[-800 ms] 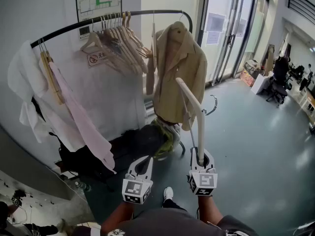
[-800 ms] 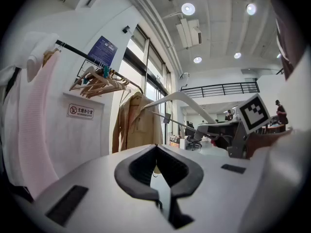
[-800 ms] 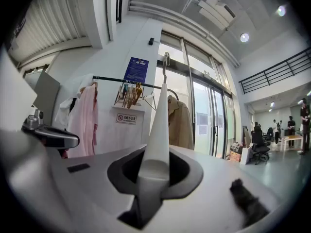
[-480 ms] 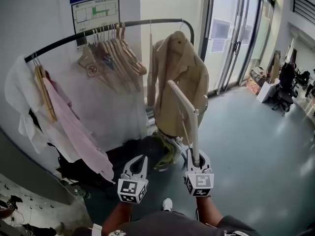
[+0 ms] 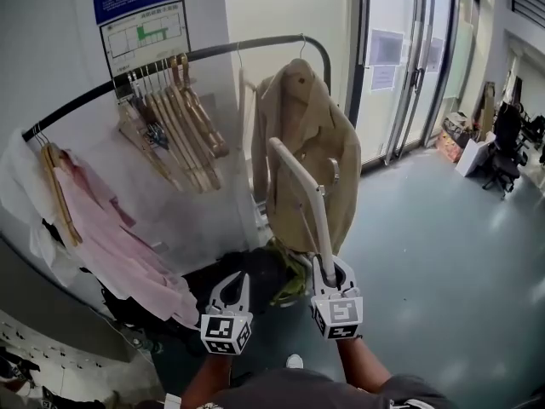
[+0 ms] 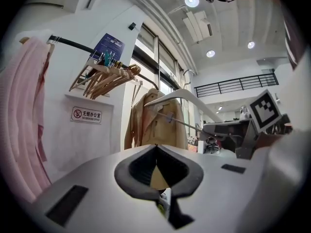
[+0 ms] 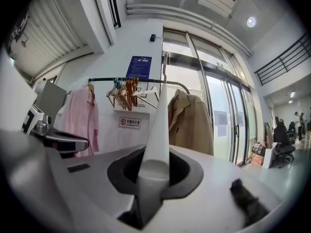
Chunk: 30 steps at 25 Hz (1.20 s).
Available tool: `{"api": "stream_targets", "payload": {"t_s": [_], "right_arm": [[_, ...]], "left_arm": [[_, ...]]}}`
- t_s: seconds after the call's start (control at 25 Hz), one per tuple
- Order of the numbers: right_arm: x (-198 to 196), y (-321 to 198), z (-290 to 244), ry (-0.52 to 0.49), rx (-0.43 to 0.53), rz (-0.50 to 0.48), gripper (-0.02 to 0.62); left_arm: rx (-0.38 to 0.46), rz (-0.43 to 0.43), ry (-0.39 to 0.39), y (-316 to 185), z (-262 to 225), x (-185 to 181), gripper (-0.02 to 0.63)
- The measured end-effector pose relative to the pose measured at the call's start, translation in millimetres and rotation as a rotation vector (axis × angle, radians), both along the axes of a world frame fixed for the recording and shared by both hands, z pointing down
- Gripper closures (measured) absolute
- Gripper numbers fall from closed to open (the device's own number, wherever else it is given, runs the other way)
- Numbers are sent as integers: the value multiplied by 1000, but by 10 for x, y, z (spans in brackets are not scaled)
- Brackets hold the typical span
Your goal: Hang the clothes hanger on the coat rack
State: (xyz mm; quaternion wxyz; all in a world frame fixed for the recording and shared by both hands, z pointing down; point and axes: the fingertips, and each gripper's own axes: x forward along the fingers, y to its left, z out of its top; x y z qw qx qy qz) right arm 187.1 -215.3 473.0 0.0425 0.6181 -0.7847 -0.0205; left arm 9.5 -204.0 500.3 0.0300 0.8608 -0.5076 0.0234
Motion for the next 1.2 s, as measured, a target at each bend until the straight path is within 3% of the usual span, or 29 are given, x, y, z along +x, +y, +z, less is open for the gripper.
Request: {"api": "stream_targets", "payload": {"t_s": [0.52, 1.2], "right_arm": [[-141, -826, -325, 19, 2, 30, 535], [-399, -2273, -1431, 78, -24, 58, 535]], "left_arm": [[9, 56, 16, -419, 12, -75, 596], [12, -10, 14, -550, 74, -636, 597]]}}
